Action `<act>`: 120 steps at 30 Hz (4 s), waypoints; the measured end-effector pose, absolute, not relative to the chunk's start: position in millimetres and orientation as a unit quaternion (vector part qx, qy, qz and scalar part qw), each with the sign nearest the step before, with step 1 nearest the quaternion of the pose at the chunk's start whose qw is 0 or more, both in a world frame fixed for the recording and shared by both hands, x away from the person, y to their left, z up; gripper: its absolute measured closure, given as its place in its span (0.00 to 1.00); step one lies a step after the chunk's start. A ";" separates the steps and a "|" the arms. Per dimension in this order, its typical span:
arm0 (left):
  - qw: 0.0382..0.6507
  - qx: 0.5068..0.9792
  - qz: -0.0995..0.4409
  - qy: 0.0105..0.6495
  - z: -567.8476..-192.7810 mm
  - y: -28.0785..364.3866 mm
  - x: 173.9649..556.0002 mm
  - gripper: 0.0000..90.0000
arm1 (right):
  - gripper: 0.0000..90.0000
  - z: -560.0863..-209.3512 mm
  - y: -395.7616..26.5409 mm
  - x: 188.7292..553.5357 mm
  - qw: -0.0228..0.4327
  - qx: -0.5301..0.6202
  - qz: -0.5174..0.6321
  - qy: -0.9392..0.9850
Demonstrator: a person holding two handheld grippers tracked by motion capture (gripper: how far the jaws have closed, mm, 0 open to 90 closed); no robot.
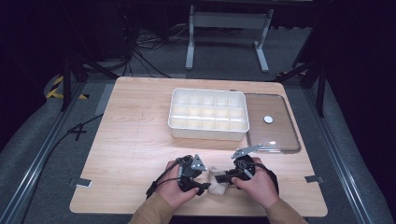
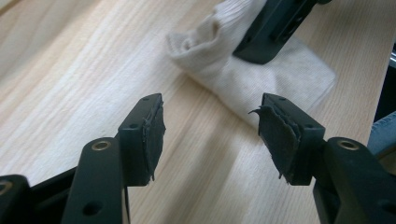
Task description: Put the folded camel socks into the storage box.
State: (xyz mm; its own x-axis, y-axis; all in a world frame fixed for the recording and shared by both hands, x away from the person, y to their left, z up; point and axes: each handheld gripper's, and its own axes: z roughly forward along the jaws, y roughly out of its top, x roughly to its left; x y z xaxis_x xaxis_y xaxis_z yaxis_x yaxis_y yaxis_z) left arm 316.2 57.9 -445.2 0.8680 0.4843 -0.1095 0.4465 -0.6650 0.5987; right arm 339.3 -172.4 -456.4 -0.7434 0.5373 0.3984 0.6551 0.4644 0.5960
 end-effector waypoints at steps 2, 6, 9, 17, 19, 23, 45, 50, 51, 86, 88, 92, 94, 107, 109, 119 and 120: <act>0.322 0.909 0.030 0.261 -444.5 63.1 317.9 0.46 | 0.85 -452.8 -173.9 339.2 0.074 -0.350 -0.383 -0.852; 0.327 0.902 0.033 0.279 -440.9 74.0 320.7 0.46 | 0.85 -442.4 -175.9 341.0 0.057 -0.342 -0.383 -0.856; 0.328 0.899 0.040 0.286 -438.2 81.8 323.8 0.46 | 0.85 -431.9 -178.2 345.2 0.044 -0.340 -0.380 -0.859; 0.330 0.892 0.044 0.307 -434.4 95.7 327.3 0.46 | 0.85 -406.6 -186.6 357.0 0.017 -0.337 -0.378 -0.862; 0.327 0.893 0.045 0.306 -433.6 97.3 327.6 0.46 | 0.85 -398.7 -188.0 360.2 0.010 -0.335 -0.374 -0.865; 0.329 0.892 0.046 0.307 -432.6 98.6 328.1 0.46 | 0.84 -387.2 -190.5 366.0 -0.001 -0.333 -0.373 -0.866; 0.330 0.893 0.050 0.303 -430.5 102.2 329.1 0.47 | 0.84 -362.2 -202.0 391.5 -0.030 -0.325 -0.371 -0.869; 0.329 0.892 0.051 0.307 -430.2 102.7 328.9 0.47 | 0.84 -358.2 -206.1 398.2 -0.041 -0.326 -0.367 -0.870; 0.331 0.891 0.050 0.308 -430.4 102.8 329.0 0.47 | 0.84 -357.1 -206.8 399.5 -0.044 -0.327 -0.365 -0.871; 0.336 0.885 0.048 0.319 -428.8 113.0 333.0 0.47 | 0.84 -339.9 -221.2 459.4 -0.148 -0.303 -0.309 -0.889; 0.337 0.884 0.047 0.321 -429.0 113.2 332.9 0.47 | 0.83 -339.5 -220.0 462.8 -0.153 -0.298 -0.301 -0.893; 0.336 0.883 0.046 0.324 -429.6 115.5 332.5 0.46 | 0.83 -339.1 -217.0 467.3 -0.153 -0.290 -0.292 -0.898; 0.336 0.882 0.050 0.327 -429.4 118.9 331.7 0.47 | 0.83 -339.9 -214.4 471.0 -0.153 -0.286 -0.288 -0.901; 0.333 0.875 0.059 0.347 -428.3 136.3 324.0 0.46 | 0.83 -347.9 -203.8 491.0 -0.166 -0.247 -0.258 -0.919; 0.332 0.875 0.062 0.348 -428.7 138.7 323.3 0.47 | 0.83 -350.7 -202.3 492.6 -0.165 -0.245 -0.255 -0.921; 0.325 0.872 0.065 0.360 -430.4 145.0 319.2 0.46 | 0.82 -366.5 -197.3 500.9 -0.168 -0.242 -0.230 -0.928; 0.324 0.872 0.061 0.361 -429.9 145.6 318.9 0.46 | 0.82 -368.0 -196.5 501.4 -0.168 -0.240 -0.227 -0.929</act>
